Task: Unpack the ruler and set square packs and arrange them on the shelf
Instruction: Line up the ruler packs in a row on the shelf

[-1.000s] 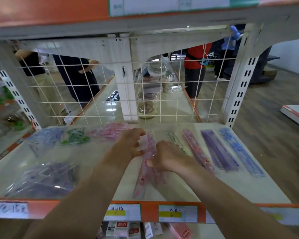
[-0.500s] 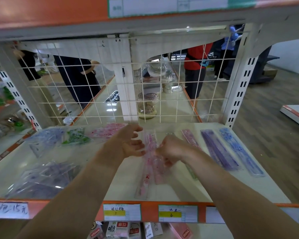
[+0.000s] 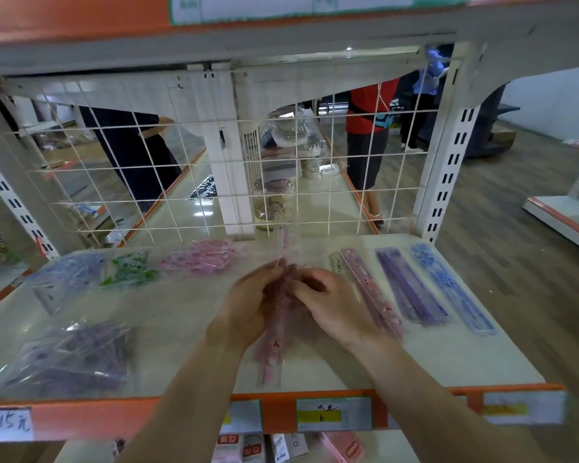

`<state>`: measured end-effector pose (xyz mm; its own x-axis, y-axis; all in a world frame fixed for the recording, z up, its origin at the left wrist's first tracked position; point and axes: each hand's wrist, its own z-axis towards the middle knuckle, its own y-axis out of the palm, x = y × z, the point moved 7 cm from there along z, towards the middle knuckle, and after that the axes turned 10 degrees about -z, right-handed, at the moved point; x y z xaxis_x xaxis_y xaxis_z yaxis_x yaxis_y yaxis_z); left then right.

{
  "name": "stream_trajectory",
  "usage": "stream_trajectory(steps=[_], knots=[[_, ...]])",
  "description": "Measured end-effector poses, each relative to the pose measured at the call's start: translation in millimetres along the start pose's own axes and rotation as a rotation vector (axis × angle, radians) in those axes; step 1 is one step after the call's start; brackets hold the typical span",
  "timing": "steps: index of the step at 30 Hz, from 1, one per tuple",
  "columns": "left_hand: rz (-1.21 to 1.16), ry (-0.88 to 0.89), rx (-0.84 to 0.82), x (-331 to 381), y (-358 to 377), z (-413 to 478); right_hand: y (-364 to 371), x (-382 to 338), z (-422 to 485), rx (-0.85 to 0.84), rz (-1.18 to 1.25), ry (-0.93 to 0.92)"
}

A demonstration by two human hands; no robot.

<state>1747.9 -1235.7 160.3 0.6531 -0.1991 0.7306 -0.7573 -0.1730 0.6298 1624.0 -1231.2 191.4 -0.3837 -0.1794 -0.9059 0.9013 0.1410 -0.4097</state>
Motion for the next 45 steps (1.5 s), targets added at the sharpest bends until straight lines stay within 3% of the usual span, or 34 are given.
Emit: stream_trajectory(steps=[6,11,15,19,21,28,31,38,45], knots=[[0.113,0.018,-0.089,2,5,-12,-7,2,-4,0.069,0.133,0.019],[-0.006,0.087,0.024,12,-1,-12,-15,2,-8,0.177,0.221,0.062],[-0.042,0.161,0.098,19,-7,-13,-43,-3,-1,0.27,-0.147,0.055],[-0.066,0.198,0.113,23,-10,-14,-48,-17,3,0.059,-0.7,0.081],[-0.072,0.212,0.114,24,-9,-15,-43,-22,-2,0.002,-0.846,0.097],[-0.07,0.217,0.131,23,-10,-16,-16,-26,-14,-0.11,-0.83,0.111],[-0.077,0.212,0.136,23,-12,-14,-18,-31,-11,-0.082,-0.803,0.094],[-0.081,0.191,0.148,20,-13,-12,-23,-34,-6,-0.026,-1.089,-0.007],[0.135,0.362,0.231,31,-14,-20,-5,-51,-9,-0.069,-1.139,-0.098]])
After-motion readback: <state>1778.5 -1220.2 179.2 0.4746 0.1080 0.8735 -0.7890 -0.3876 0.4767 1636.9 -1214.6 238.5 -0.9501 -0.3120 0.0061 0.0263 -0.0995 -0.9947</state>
